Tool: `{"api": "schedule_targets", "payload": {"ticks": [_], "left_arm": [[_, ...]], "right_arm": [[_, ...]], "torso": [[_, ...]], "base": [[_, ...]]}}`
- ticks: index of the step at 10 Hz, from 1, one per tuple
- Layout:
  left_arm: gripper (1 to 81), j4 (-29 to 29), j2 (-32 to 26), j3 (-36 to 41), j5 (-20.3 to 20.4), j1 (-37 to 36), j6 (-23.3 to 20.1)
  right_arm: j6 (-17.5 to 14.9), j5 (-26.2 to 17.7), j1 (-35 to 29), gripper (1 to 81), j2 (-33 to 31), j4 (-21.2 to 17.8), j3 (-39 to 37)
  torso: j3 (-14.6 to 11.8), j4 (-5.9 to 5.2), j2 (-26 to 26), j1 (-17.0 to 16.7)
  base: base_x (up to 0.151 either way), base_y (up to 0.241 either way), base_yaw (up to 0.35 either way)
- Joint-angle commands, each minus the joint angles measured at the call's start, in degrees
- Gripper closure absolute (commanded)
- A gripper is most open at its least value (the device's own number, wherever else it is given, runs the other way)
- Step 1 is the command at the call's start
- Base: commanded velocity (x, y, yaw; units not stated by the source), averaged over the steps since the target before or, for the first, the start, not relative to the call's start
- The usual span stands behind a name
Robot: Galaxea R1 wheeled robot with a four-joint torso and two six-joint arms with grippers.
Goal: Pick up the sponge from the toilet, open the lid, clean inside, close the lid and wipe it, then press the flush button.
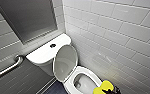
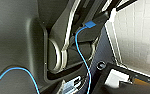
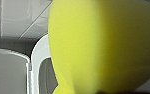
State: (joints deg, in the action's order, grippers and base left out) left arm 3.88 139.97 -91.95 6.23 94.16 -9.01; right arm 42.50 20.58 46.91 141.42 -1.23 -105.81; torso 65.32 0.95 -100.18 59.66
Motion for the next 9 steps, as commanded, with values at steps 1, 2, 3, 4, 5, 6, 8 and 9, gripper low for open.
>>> {"api": "schedule_targets", "payload": {"ticks": [1, 2, 3, 4, 5, 6, 8, 9], "left_arm": [[1.0, 0.79, -0.92, 2.13, -4.48, 1.33, -0.74], [1.0, 0.87, -0.74, 1.95, -3.69, 1.25, -1.01], [1.0, 0.87, -0.66, 1.78, -3.42, 0.99, -1.01], [1.0, 0.87, -0.65, 1.86, -3.42, 0.2, -1.01], [1.0, 0.87, -0.48, 1.78, -3.5, -0.42, -1.01], [1.0, 0.96, -0.13, 1.78, -3.68, -1.21, -0.92], [1.0, 0.96, 0.49, 1.78, -3.77, -1.91, -1.01], [1.0, 0.96, 0.58, 1.78, -3.68, -1.91, -1.01]], "right_arm": [[0.21, -2.65, 1.11, 81.1, -7.44, 0.88, 8.51], [-0.04, -2.65, 3.67, 81.1, -8.49, 0.88, 10.36], [-0.39, -2.74, 6.74, 81.1, -9.2, 1.31, 11.86], [-0.75, -2.74, 10.34, 81.1, -9.9, 3.67, 12.31], [-0.75, -3.09, 12.46, 81.1, -10.69, 5.34, 12.14], [-0.75, -3.35, 13.52, 81.1, -12.45, 6.77, 12.4], [-0.75, -3.09, 13.18, 81.1, -16.58, 10.02, 16.0], [-0.75, -3.09, 11.42, 81.1, -18.61, 11.07, 19.16]], "torso": [[0.0, 0.0, 0.0, 0.0], [0.0, 0.0, 0.0, 0.0], [0.0, 0.0, 0.0, 0.0], [0.0, 0.0, 0.0, 0.0], [0.0, 0.0, 0.0, 0.0], [0.0, 0.0, 0.0, 0.0], [-0.02, 0.0, 0.0, 0.0], [-0.02, 0.0, 0.0, 0.0]], "base": [[0.0, 0.0, 0.0], [0.0, 0.0, 0.0], [0.0, 0.0, 0.0], [0.0, 0.0, 0.0], [0.0, 0.0, 0.0], [0.0, 0.0, 0.0], [0.0, 0.0, 0.0], [0.0, 0.0, 0.0]]}}
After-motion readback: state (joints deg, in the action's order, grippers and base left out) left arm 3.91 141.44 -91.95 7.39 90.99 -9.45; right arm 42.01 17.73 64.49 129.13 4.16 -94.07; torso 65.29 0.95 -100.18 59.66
